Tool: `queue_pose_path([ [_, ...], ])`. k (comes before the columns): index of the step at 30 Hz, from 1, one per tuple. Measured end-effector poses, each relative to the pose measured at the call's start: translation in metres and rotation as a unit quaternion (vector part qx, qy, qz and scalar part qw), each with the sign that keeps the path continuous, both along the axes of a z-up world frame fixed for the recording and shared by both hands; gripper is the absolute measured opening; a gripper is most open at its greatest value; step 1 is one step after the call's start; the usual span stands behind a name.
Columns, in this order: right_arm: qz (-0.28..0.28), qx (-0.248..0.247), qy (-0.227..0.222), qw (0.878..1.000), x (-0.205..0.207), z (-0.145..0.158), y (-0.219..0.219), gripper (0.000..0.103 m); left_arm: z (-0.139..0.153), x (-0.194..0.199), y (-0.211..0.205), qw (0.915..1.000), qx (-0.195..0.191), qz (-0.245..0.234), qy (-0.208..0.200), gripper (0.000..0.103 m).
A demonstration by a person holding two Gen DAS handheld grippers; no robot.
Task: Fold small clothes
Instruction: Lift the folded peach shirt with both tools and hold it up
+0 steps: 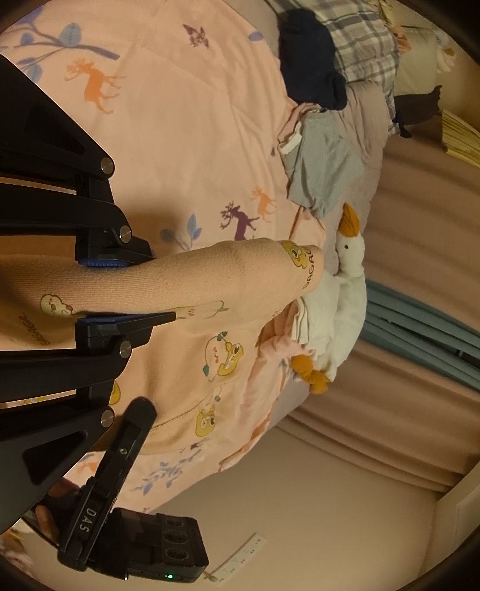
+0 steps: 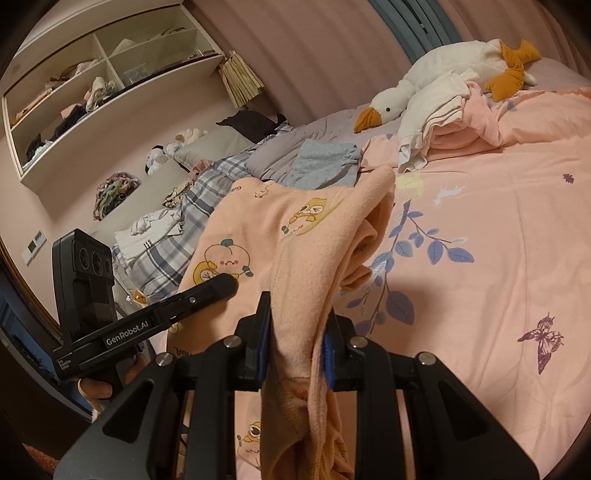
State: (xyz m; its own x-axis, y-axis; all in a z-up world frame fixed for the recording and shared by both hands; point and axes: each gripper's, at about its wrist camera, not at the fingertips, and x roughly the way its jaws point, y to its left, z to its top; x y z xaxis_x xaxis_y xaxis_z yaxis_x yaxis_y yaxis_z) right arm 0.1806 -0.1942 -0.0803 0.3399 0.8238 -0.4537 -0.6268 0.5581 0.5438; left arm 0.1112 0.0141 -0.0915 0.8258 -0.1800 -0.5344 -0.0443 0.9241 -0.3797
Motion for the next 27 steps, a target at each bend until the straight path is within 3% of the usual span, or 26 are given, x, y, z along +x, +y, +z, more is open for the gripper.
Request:
queue_pose_path([
  [27,-0.039,-0.045,0.011,0.998,0.003,-0.011,-0.004,0.024,-0.019,0.023,-0.007,0.9994,-0.007,-0.021,0.027,0.016],
])
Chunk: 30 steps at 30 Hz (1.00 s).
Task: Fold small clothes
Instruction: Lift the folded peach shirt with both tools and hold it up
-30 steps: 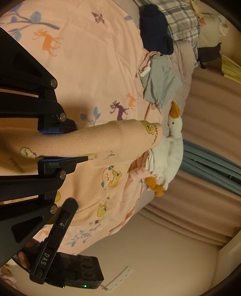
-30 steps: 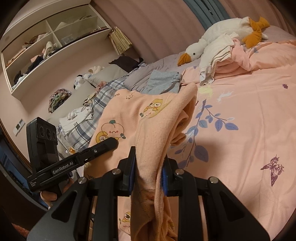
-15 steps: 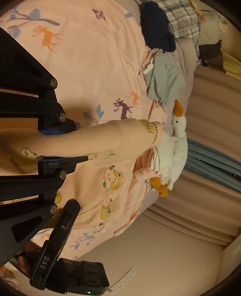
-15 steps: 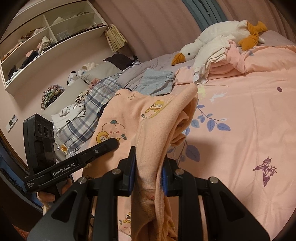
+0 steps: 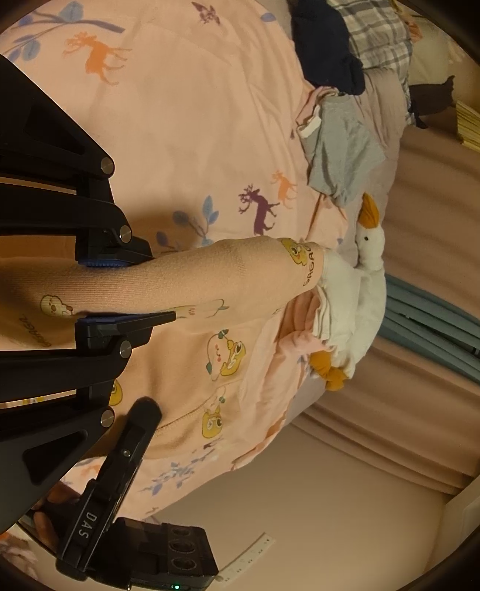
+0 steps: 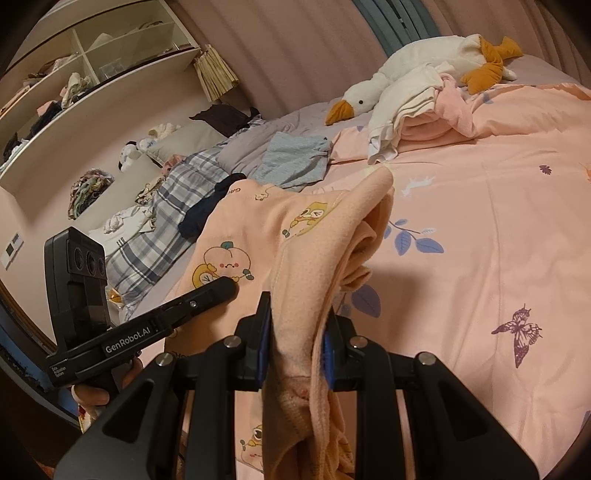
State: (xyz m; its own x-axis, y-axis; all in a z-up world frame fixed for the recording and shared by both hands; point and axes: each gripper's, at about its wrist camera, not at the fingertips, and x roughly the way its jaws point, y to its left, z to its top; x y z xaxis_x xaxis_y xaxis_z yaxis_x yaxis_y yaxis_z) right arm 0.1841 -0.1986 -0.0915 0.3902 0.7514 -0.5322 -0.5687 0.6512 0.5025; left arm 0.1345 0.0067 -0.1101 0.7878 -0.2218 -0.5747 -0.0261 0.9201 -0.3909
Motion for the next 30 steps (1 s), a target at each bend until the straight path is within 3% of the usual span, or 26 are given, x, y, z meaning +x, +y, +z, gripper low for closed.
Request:
queue_pose_path([
  [13,-0.020,-0.004,0.013,1.000,0.007,-0.010,-0.008,0.024,-0.009,0.016,-0.007,0.9997,-0.004,-0.019,0.012,0.016],
  [17,-0.030,-0.010,0.039,0.999,0.017,-0.024,-0.005,0.024,-0.022,0.029,-0.004,0.9992,-0.009,-0.022,0.033,0.016],
  [25,-0.031,-0.039,0.049,0.998,0.023,-0.037,0.009,0.024,-0.048,0.048,-0.002,0.9968,-0.010,-0.017,0.078,0.016],
  [30,-0.027,-0.036,0.040,0.998,0.023,-0.034,0.009,0.024,-0.040,0.042,-0.004,0.9976,-0.008,-0.016,0.067,0.016],
])
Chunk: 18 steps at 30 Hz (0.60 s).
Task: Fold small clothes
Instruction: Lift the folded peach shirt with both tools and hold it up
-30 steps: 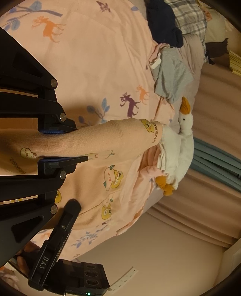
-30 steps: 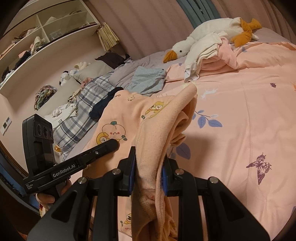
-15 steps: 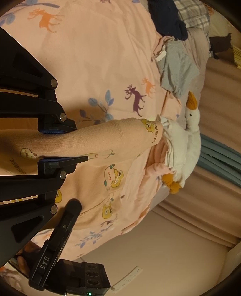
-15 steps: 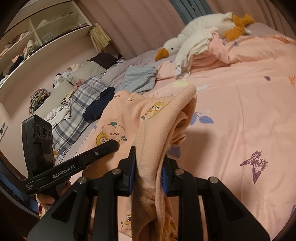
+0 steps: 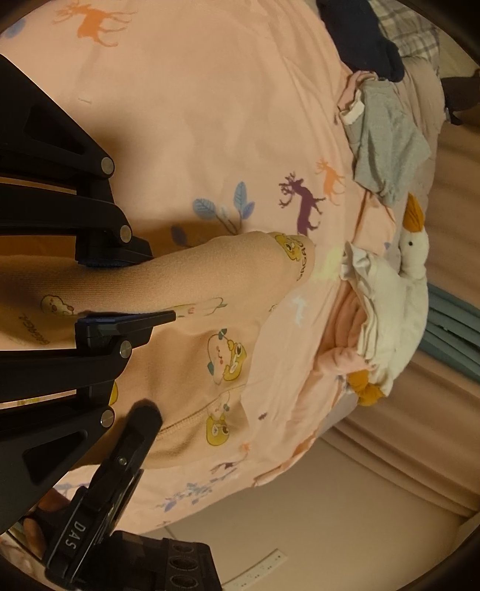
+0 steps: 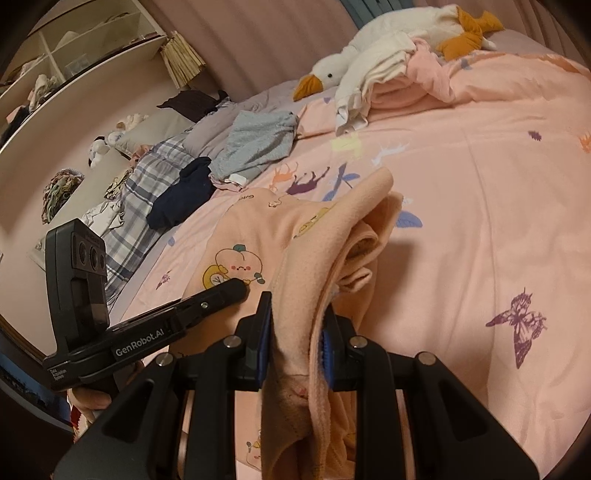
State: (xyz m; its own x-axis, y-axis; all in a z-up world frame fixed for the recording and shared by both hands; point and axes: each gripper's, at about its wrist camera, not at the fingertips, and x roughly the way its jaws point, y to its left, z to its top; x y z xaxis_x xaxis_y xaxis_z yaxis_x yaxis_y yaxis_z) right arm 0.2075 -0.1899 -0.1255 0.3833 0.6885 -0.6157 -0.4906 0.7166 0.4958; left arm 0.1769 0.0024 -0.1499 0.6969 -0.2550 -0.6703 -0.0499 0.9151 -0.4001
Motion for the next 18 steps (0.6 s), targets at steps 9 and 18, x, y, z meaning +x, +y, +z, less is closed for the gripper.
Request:
queue_pose_path([
  [9,0.008,0.022,-0.026,0.999,-0.013,0.021,-0.003,0.024,0.020,-0.015,0.006,0.9997,-0.008,0.000,-0.024,0.016],
  [18,0.017,0.021,-0.029,0.999,-0.018,0.022,0.002,0.024,0.019,-0.019,0.014,0.9996,-0.015,0.012,-0.023,0.016],
])
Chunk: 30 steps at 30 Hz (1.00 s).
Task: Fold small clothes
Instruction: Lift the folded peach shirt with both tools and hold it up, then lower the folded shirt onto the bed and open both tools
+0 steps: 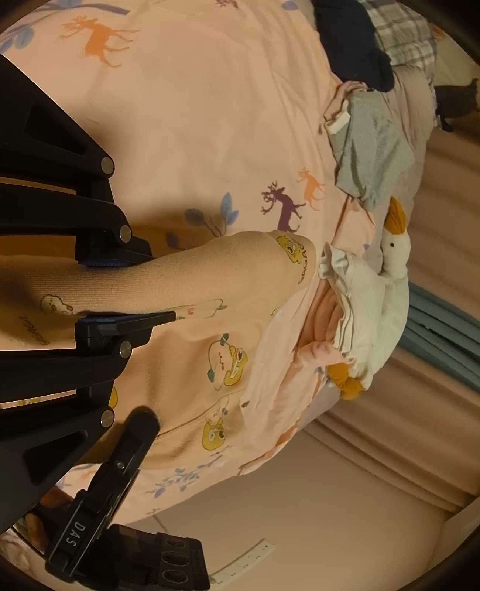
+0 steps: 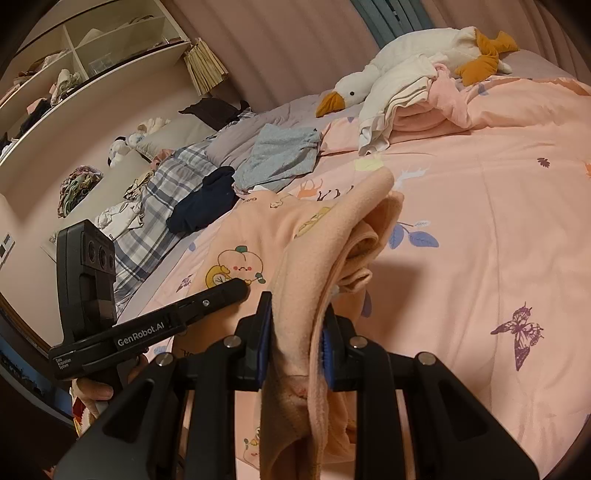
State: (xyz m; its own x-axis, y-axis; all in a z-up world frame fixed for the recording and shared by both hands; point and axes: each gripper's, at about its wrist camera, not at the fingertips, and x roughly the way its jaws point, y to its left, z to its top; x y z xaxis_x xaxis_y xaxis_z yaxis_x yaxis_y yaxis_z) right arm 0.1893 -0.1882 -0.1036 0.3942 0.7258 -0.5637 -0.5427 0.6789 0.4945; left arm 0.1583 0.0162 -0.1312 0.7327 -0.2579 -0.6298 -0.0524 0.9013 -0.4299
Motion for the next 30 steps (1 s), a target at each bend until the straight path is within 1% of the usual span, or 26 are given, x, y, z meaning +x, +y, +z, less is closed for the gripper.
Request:
queue_pose_path([
  [2,0.000,0.001,0.004,1.000,0.001,-0.002,0.001,0.024,0.000,0.000,0.000,1.0000,0.005,0.001,0.000,0.016],
  [6,0.001,-0.005,0.010,1.000,0.005,-0.006,0.004,0.024,-0.001,0.001,-0.005,0.9996,0.029,-0.001,0.004,0.016],
  [9,0.000,-0.024,0.013,1.000,0.007,-0.012,0.008,0.024,-0.013,0.007,-0.001,0.9996,0.023,-0.002,0.018,0.016],
  [10,-0.002,-0.033,0.019,0.999,0.009,-0.017,0.010,0.024,-0.017,0.009,0.000,0.9995,0.020,-0.001,0.026,0.016],
  [11,-0.003,-0.036,0.026,0.999,0.010,-0.023,0.011,0.024,-0.025,0.014,0.002,0.9989,0.017,0.000,0.043,0.016],
  [13,-0.003,-0.046,0.043,0.998,0.015,-0.036,0.014,0.024,-0.035,0.019,0.002,0.9978,0.021,0.003,0.062,0.016],
  [17,-0.026,-0.090,0.085,0.992,0.026,-0.069,0.018,0.026,-0.049,0.028,-0.002,0.9934,0.062,0.007,0.097,0.016],
  [18,-0.032,-0.092,0.104,0.990,0.030,-0.078,0.016,0.027,-0.052,0.030,-0.003,0.9923,0.070,0.004,0.103,0.016],
  [20,-0.035,-0.070,0.123,0.989,0.033,-0.083,0.010,0.028,-0.055,0.029,-0.001,0.9919,0.067,0.003,0.107,0.017],
  [21,-0.034,-0.062,0.129,0.989,0.034,-0.083,0.007,0.029,-0.055,0.028,0.002,0.9925,0.059,0.003,0.107,0.017],
  [23,-0.035,-0.061,0.133,0.989,0.035,-0.085,0.003,0.031,-0.057,0.029,0.005,0.9926,0.048,0.007,0.111,0.022],
  [25,-0.037,-0.062,0.133,0.989,0.033,-0.085,0.002,0.033,-0.059,0.031,0.008,0.9918,0.043,0.013,0.120,0.023],
  [27,-0.038,-0.063,0.133,0.988,0.034,-0.086,0.002,0.033,-0.059,0.031,0.005,0.9913,0.053,0.013,0.119,0.023],
  [30,-0.037,-0.068,0.130,0.988,0.034,-0.084,0.003,0.033,-0.056,0.031,-0.003,0.9899,0.086,0.011,0.112,0.024],
])
